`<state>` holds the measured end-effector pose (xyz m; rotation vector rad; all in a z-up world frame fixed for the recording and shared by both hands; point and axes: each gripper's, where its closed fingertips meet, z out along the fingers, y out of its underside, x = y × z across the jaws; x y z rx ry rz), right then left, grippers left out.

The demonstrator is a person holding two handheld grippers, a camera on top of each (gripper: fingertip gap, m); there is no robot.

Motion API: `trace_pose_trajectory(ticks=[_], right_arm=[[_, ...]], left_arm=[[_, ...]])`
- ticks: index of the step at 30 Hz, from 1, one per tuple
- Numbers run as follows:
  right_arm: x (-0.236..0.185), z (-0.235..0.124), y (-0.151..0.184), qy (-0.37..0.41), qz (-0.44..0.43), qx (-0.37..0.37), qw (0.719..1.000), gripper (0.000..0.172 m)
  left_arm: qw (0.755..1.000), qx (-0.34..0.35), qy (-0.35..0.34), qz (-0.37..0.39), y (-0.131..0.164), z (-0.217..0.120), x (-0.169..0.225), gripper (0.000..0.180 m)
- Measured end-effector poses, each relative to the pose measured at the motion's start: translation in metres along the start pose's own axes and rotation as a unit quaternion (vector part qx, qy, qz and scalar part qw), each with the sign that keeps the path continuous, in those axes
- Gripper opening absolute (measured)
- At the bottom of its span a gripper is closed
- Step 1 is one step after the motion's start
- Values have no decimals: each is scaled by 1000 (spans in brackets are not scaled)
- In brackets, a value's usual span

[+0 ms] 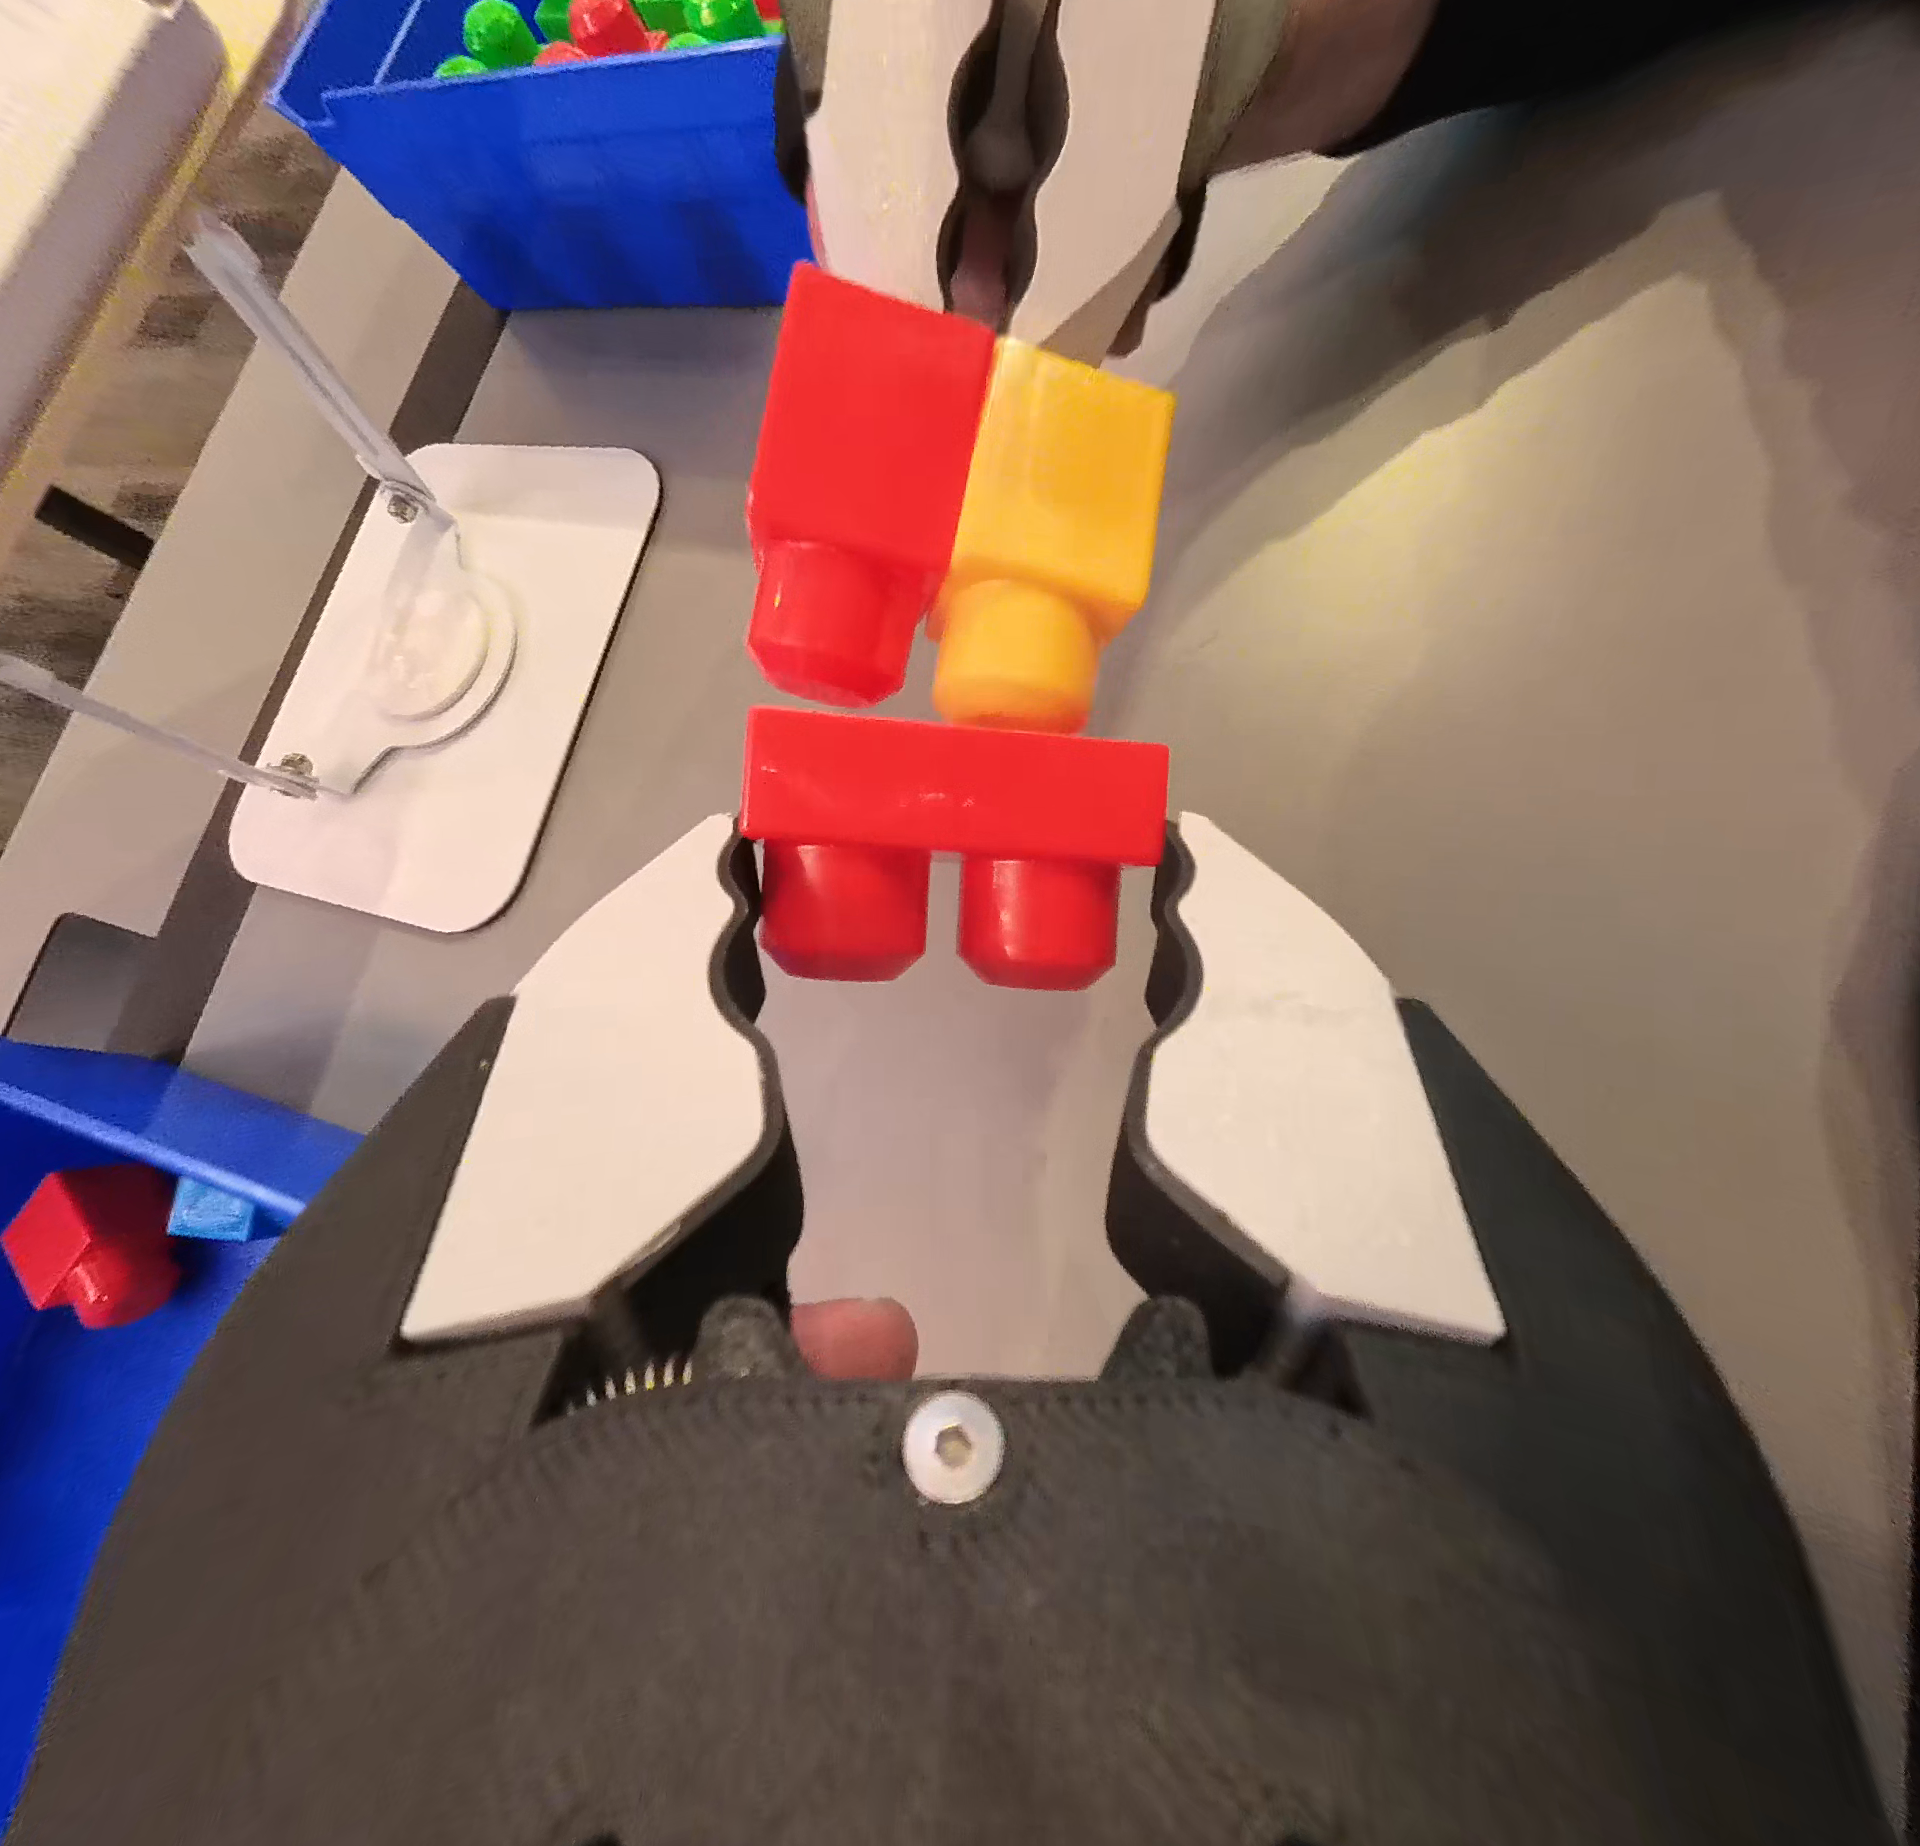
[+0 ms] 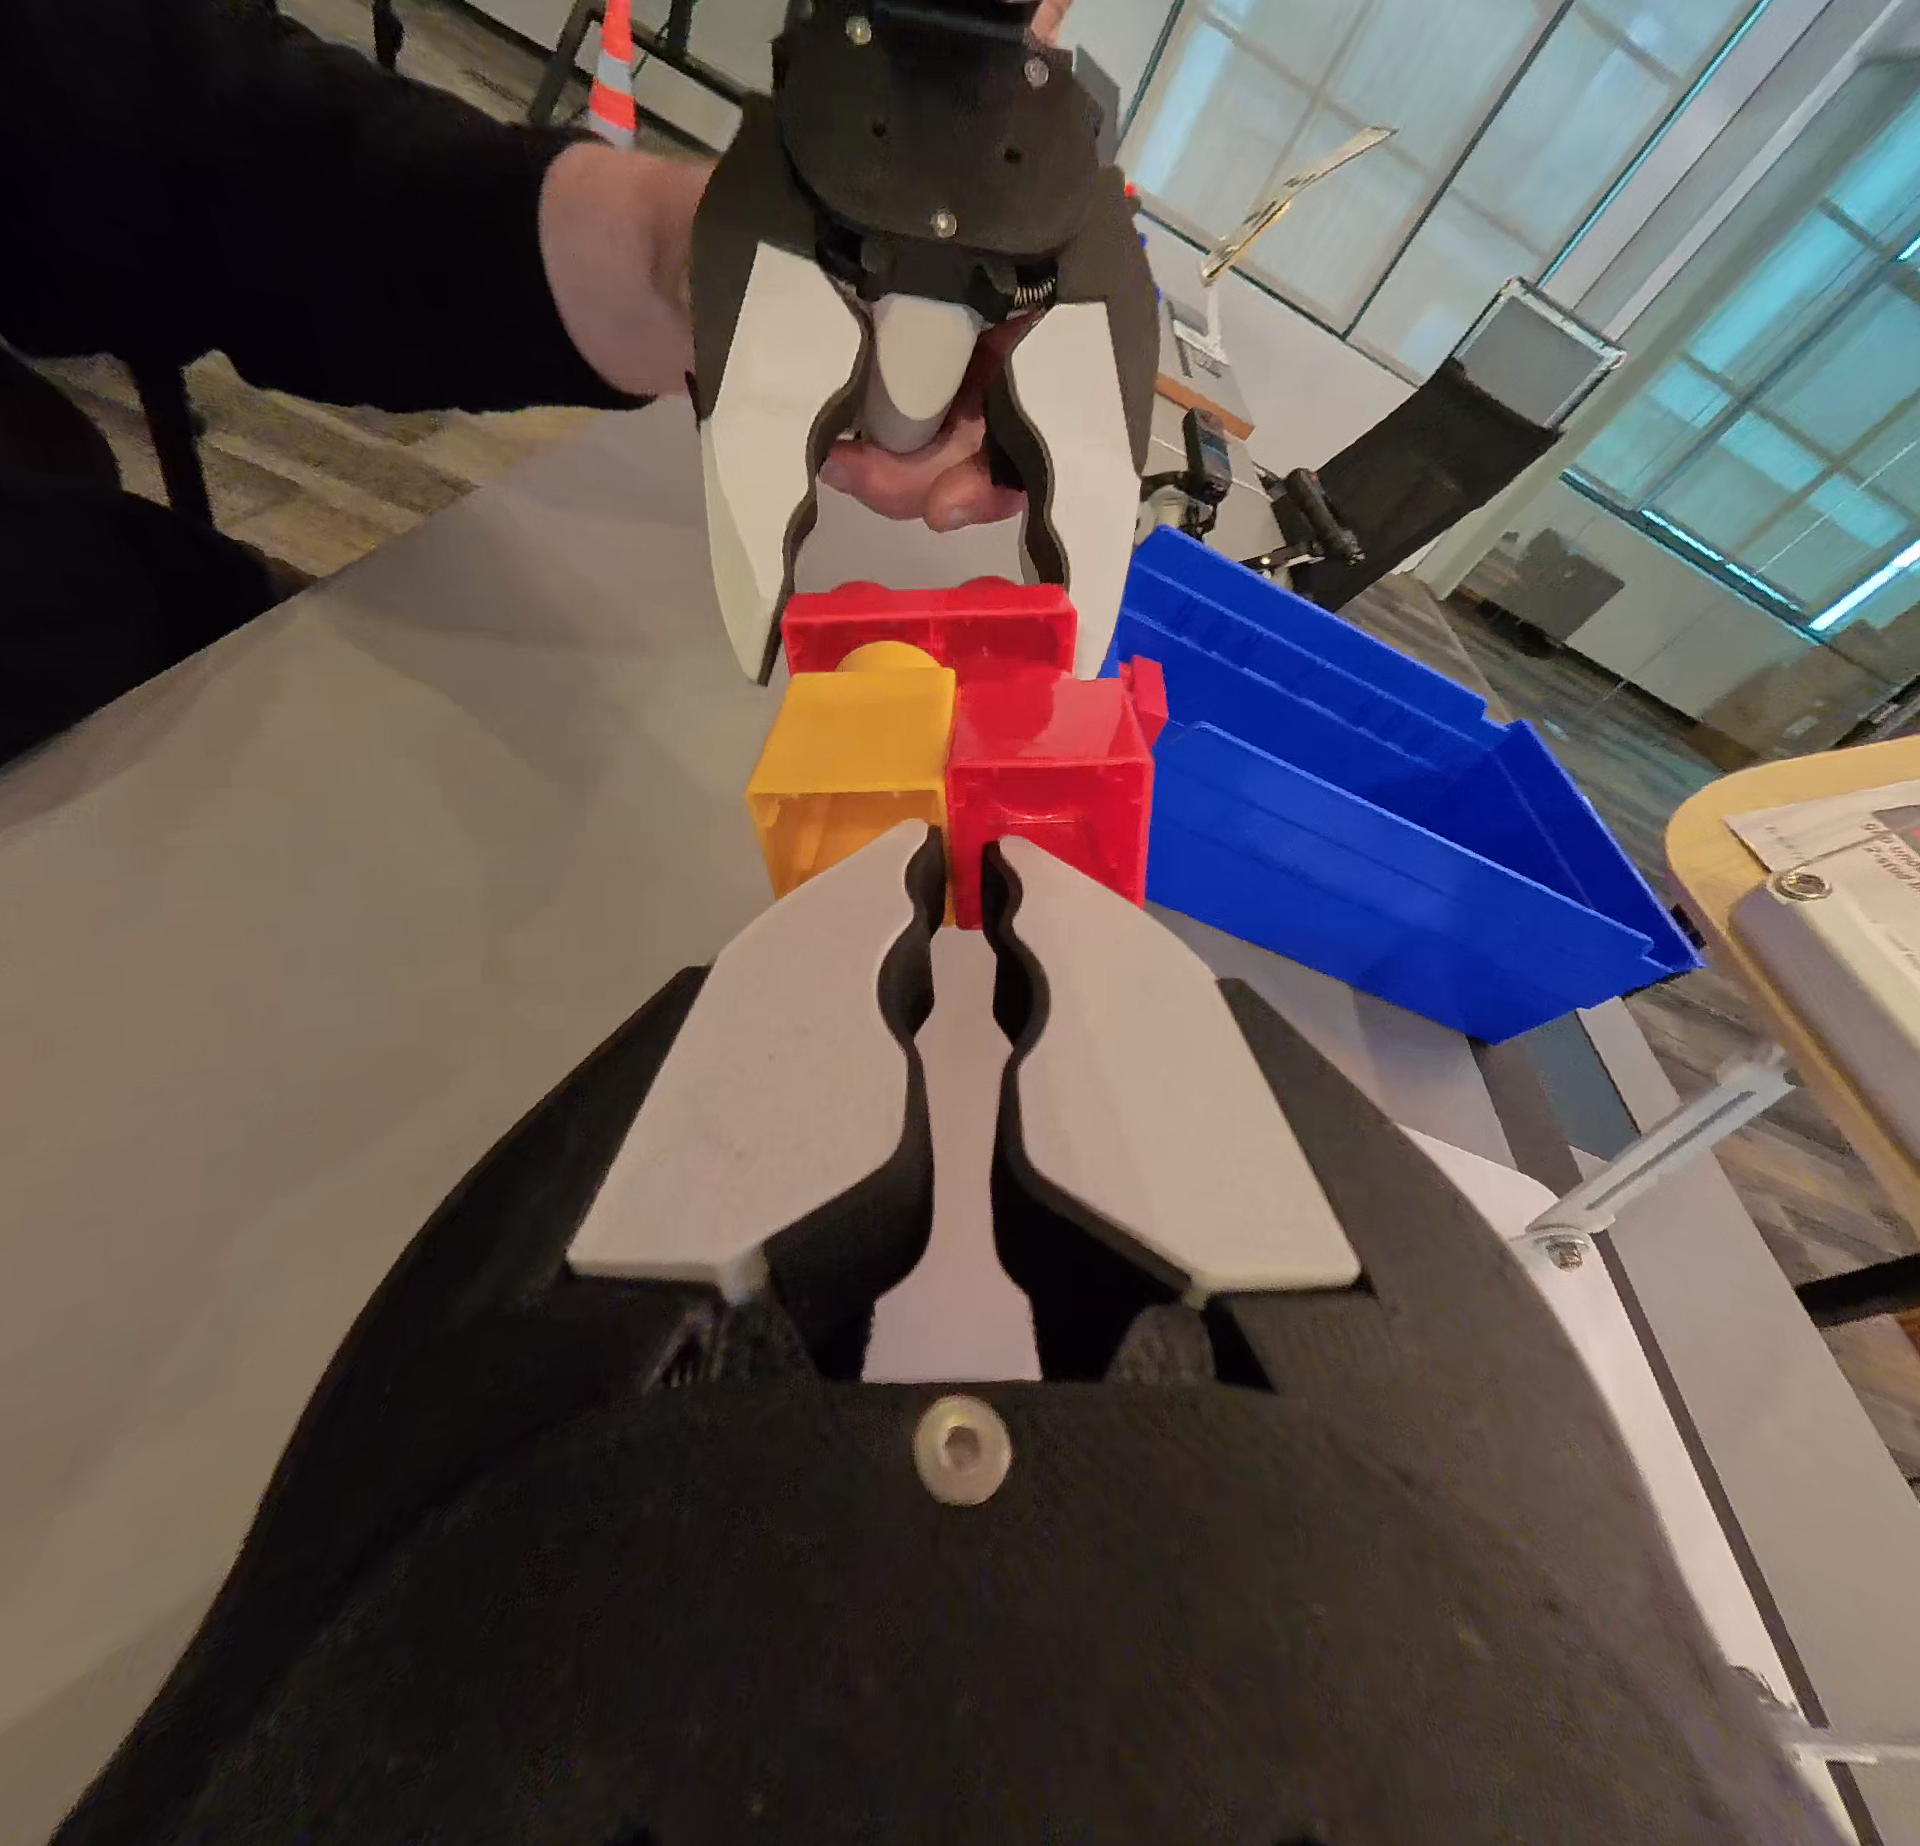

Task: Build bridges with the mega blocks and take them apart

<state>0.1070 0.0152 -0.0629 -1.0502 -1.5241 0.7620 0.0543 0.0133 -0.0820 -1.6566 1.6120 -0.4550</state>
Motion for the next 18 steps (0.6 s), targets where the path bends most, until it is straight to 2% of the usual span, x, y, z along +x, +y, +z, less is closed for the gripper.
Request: trace_pose_trajectory(ticks=[1, 7, 18], right_arm=[[-1, 1, 0, 3, -1, 2, 1000, 7], [-7, 9, -2, 0, -5, 2, 1000, 7], [-10, 9, -3, -3, -1, 14, 1000, 7]], left_arm=[[1000, -3, 5, 2, -1, -1, 0, 72], [999, -27, 10, 18, -1, 1, 2, 72], [999, -21, 3, 43, -8, 6, 7, 72]])
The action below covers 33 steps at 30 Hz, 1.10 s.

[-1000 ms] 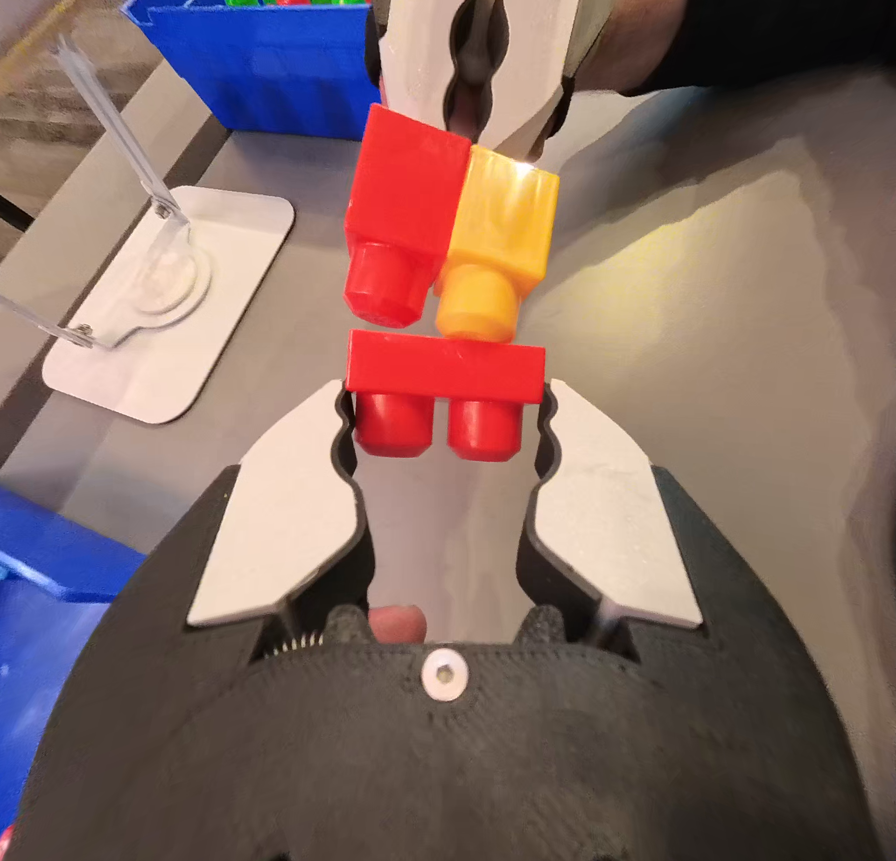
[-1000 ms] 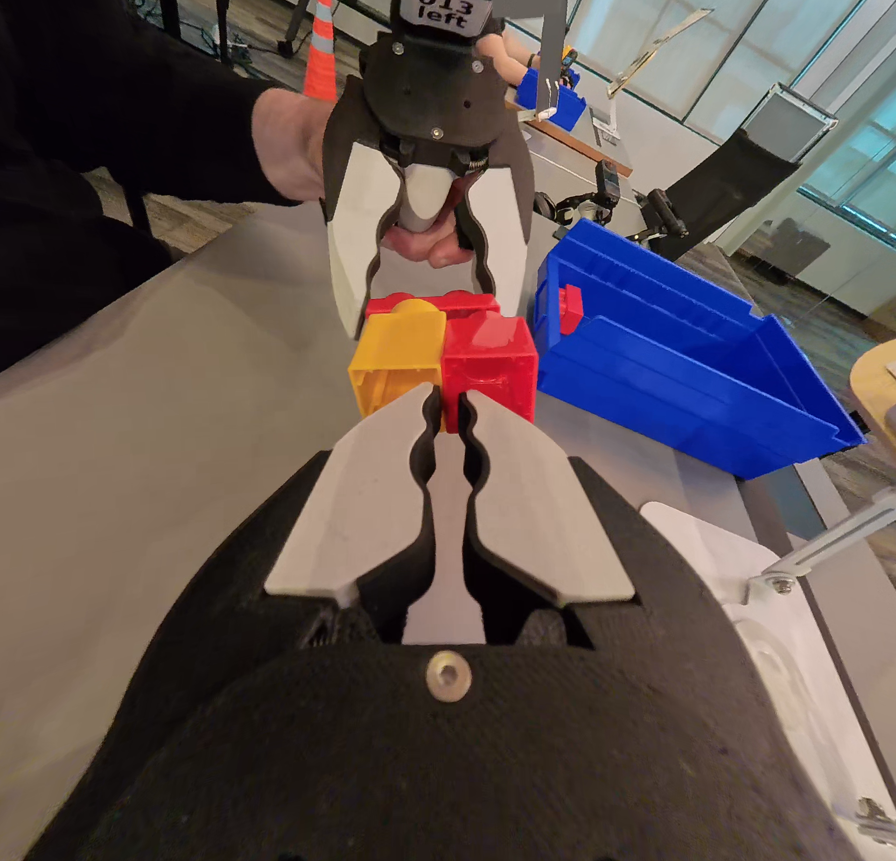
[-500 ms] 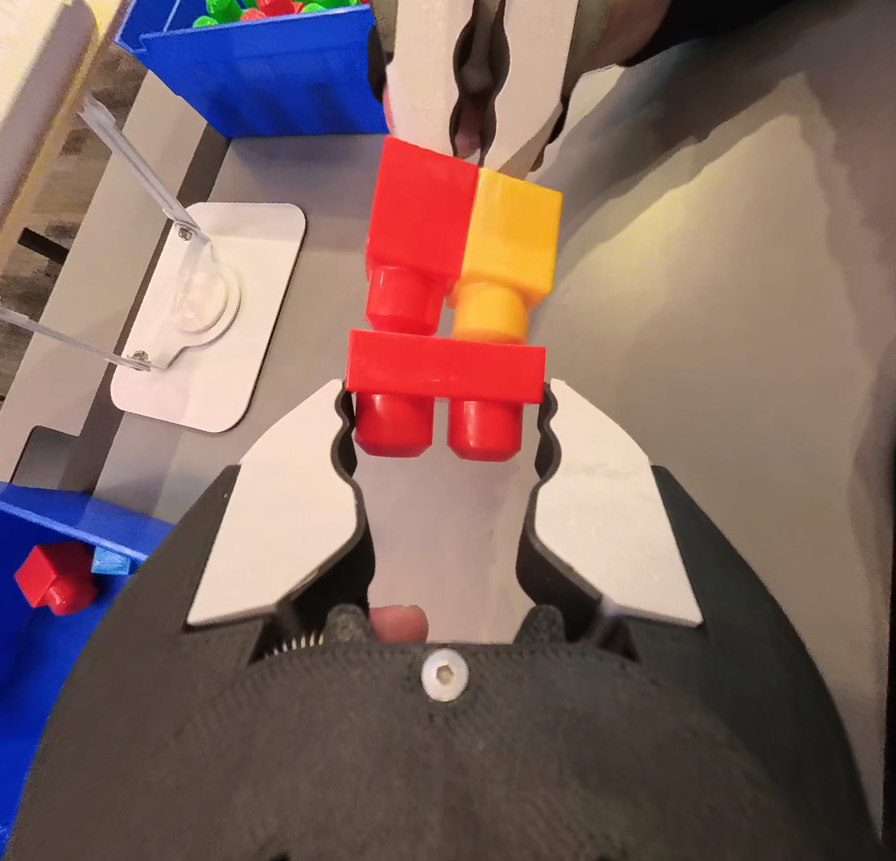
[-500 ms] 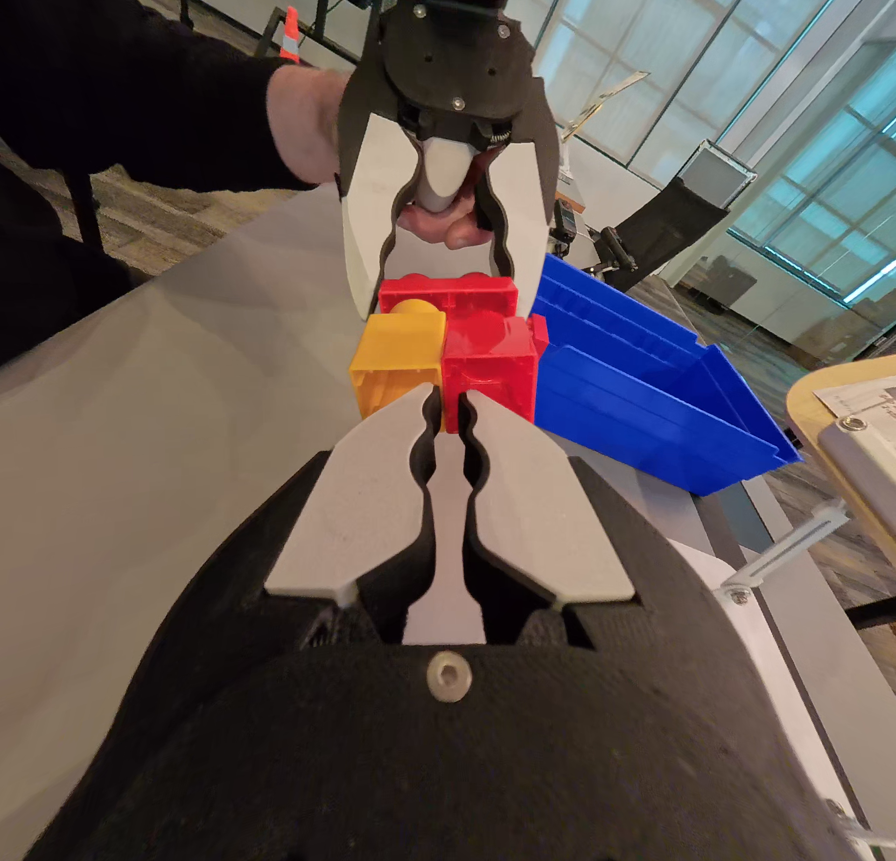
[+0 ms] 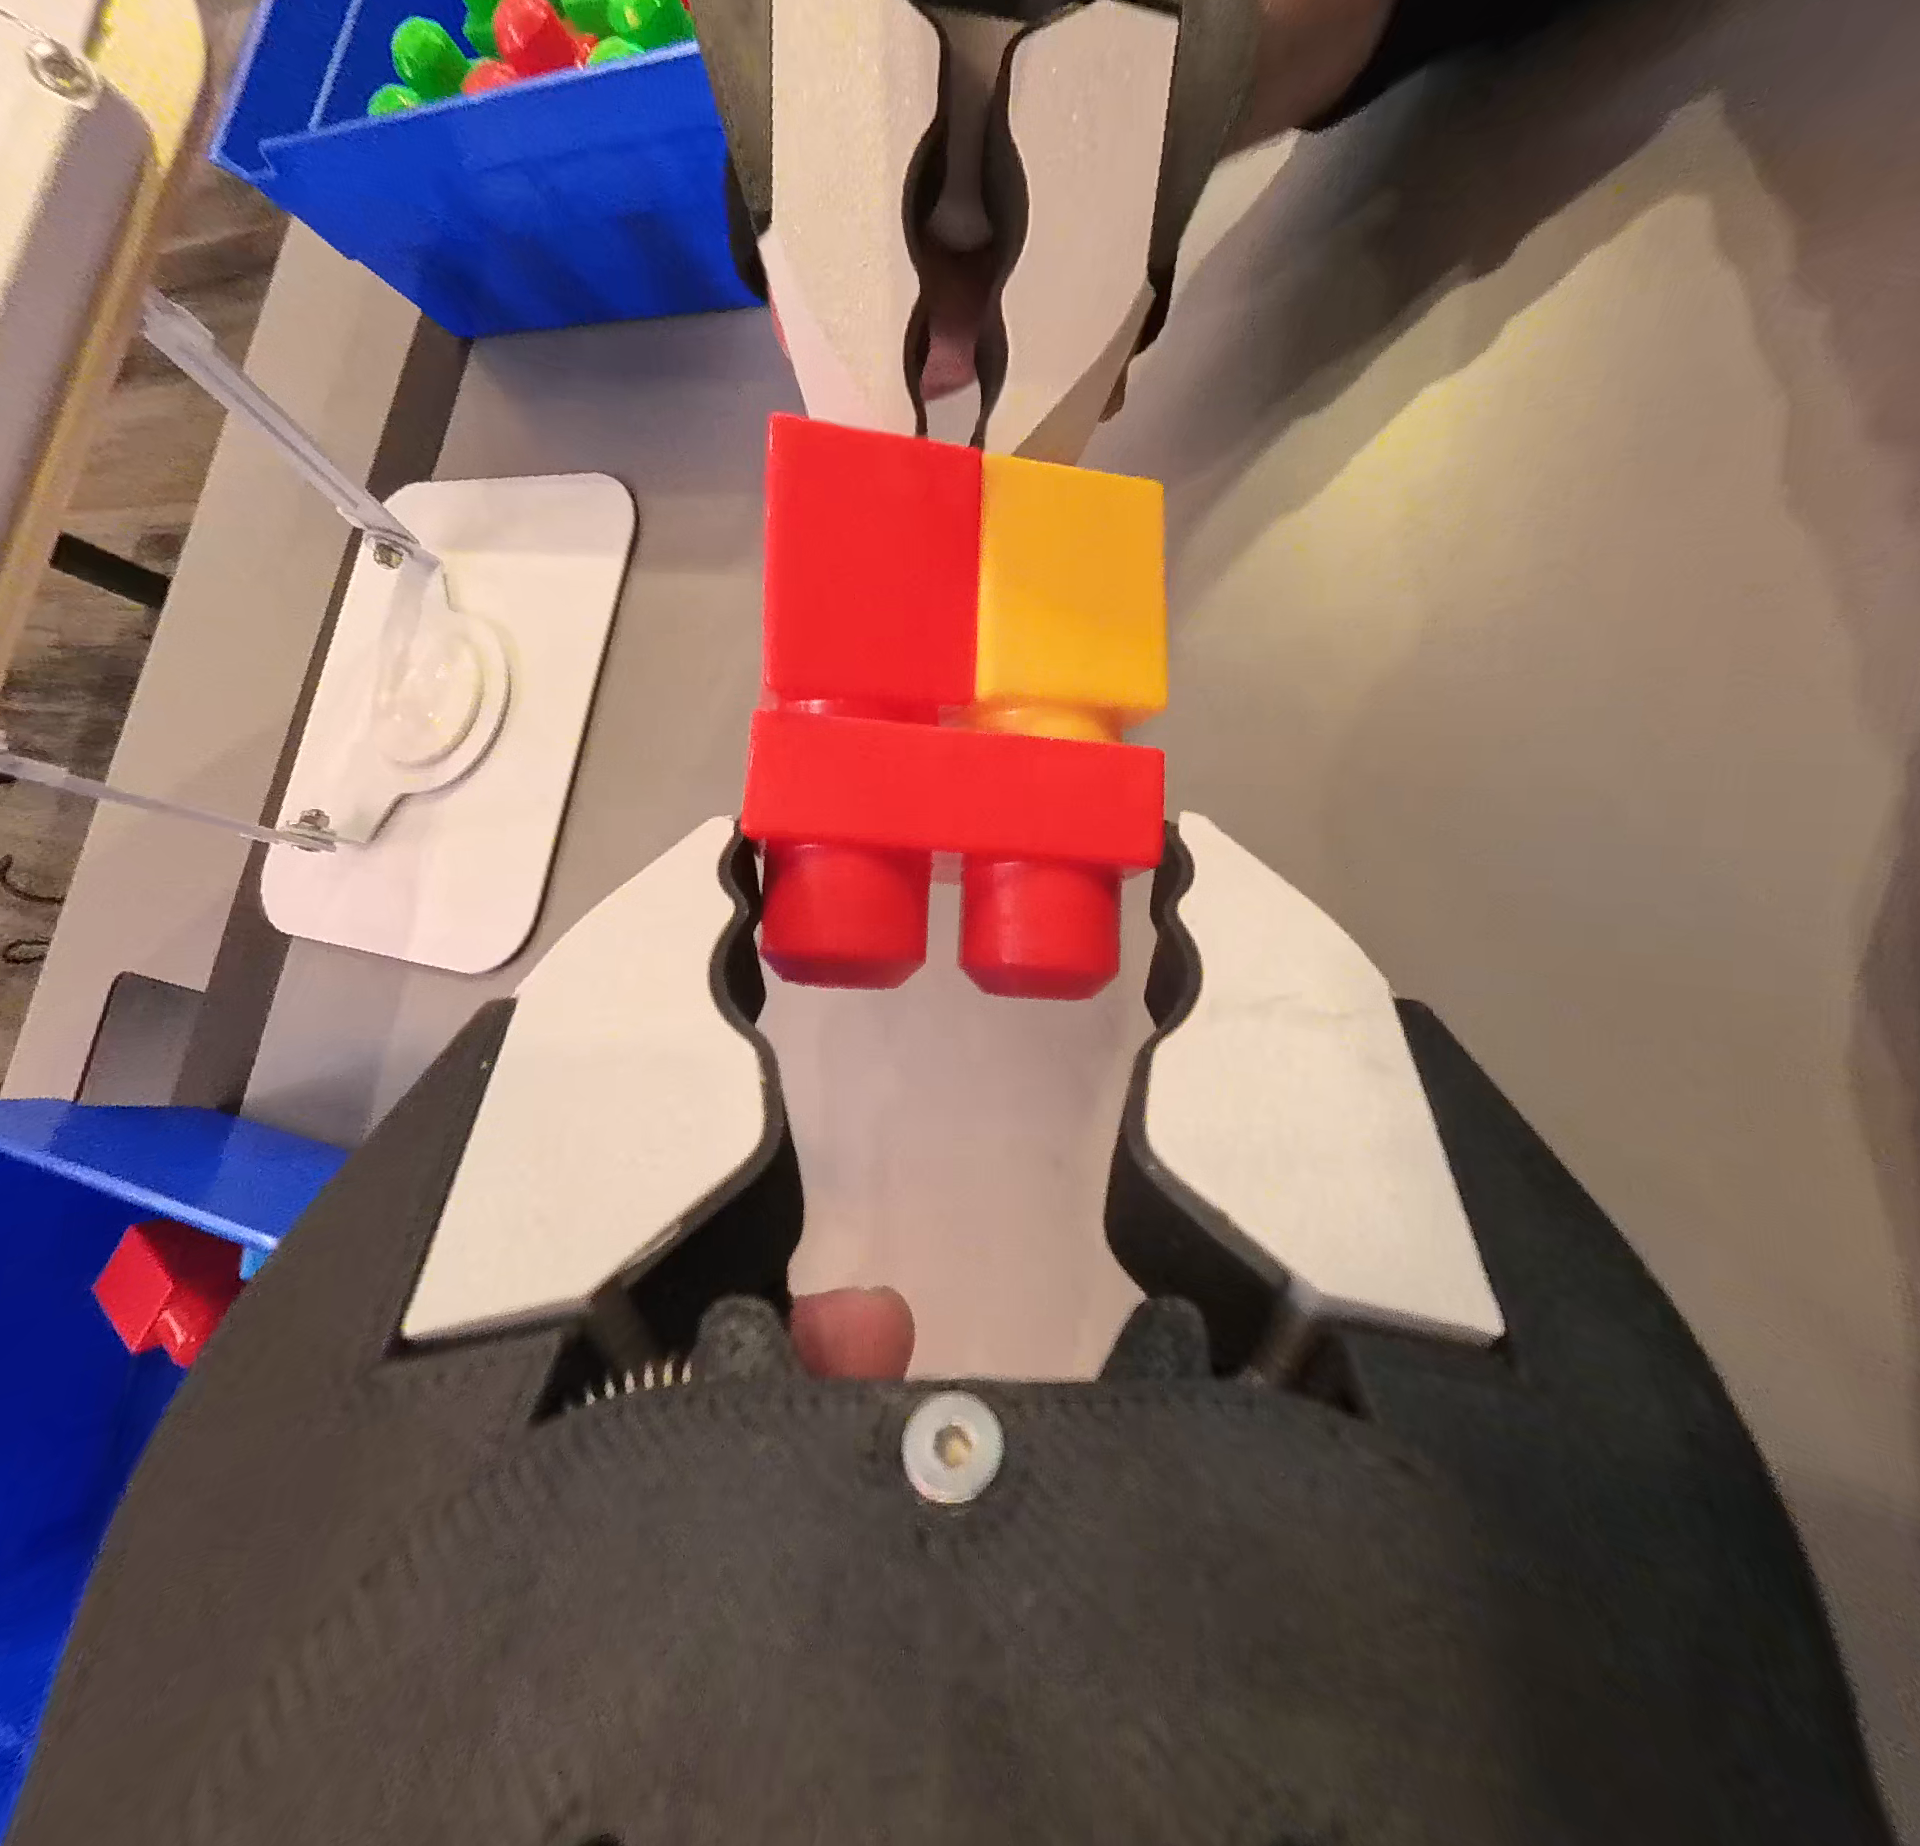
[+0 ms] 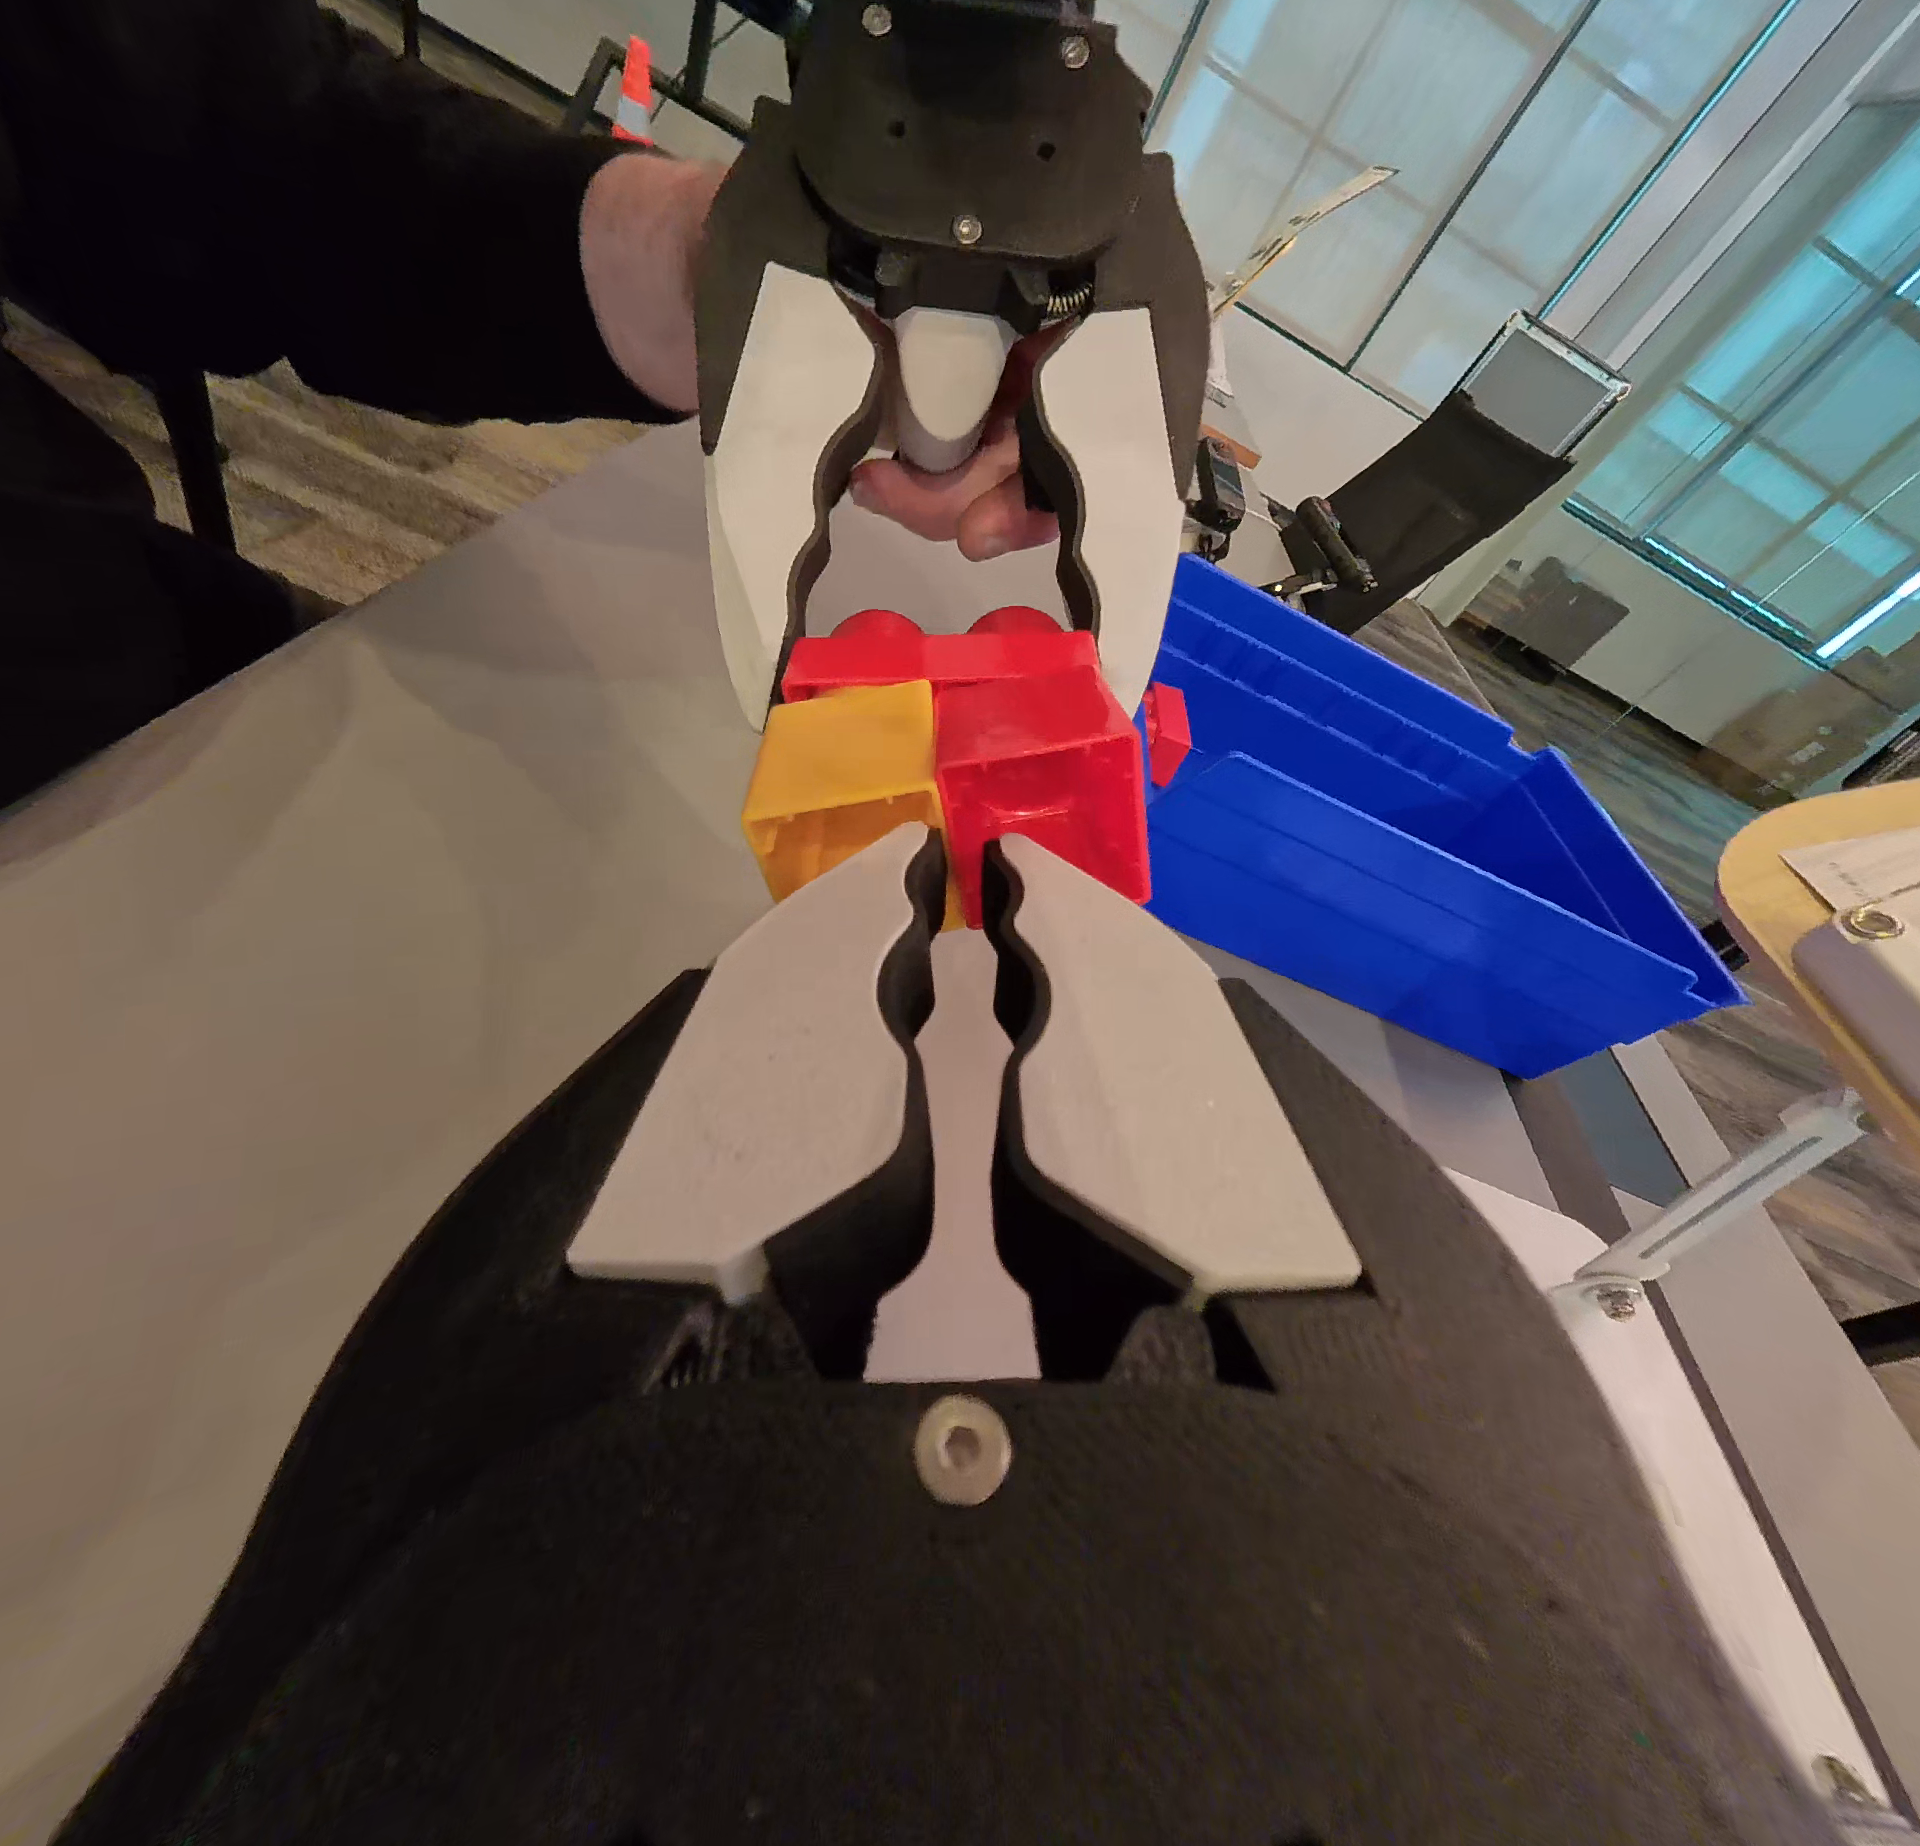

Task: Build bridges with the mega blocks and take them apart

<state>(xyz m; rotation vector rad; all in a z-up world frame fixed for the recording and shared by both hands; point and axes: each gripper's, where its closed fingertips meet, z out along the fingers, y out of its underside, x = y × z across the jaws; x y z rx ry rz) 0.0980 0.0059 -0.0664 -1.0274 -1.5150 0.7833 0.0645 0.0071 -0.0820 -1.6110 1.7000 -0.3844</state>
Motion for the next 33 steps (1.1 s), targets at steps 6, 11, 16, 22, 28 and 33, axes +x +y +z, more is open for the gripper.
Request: trace_pose_trajectory(ticks=[6, 11, 16, 22, 28, 33], right_arm=[[5, -1, -3, 14, 31, 28, 999, 7], [7, -2, -4, 15, 47, 43, 998, 7], [6, -1, -4, 15, 63, 55, 996, 7], [6, 0, -4, 18, 76, 64, 995, 7], [7, 0, -7, 11, 113, 93, 989, 7], [10, -3, -14, 6, 155, 131, 979, 7]], left_arm=[[999, 38, -27, 0, -11, -4, -4, 72], [997, 69, -36, -6, -18, -6, -4, 71], [995, 92, -44, -9, -25, -9, -4, 71], [993, 107, -49, -16, -27, -9, -4, 71], [989, 139, -53, -24, -34, -13, -4, 71], [976, 203, -59, -45, -44, -19, -6, 71]])
